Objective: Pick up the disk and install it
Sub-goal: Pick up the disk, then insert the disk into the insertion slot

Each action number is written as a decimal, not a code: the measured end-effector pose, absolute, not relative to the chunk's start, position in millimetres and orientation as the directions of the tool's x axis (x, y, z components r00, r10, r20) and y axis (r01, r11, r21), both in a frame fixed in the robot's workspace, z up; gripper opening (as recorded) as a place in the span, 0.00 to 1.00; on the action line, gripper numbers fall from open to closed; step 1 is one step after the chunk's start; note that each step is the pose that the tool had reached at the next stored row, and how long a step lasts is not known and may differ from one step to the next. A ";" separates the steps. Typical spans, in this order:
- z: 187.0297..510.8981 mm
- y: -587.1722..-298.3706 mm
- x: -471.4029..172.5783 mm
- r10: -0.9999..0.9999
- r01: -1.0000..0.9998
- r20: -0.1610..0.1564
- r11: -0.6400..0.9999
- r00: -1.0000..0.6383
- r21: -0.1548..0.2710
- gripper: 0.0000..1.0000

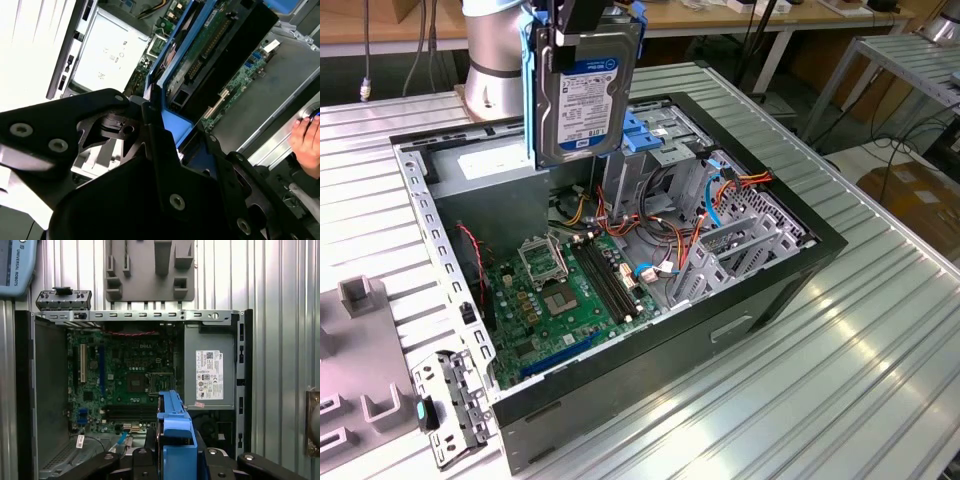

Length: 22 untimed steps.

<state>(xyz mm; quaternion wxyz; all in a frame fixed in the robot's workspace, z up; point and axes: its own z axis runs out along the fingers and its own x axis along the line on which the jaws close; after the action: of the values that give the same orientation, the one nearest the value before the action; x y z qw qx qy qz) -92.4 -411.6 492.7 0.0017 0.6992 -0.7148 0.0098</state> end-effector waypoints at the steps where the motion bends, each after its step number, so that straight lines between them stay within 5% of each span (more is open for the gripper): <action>1: 492.7 -411.6 -92.4 -1.000 -1.000 0.016 0.022 -0.022 -0.012 0.37; 22: 492.7 -417.7 -90.7 -1.000 -1.000 0.016 0.022 -0.022 -0.012 0.37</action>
<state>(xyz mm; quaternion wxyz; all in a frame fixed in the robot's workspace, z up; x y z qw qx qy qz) -90.7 -417.7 492.7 0.0016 0.6992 -0.7148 0.0098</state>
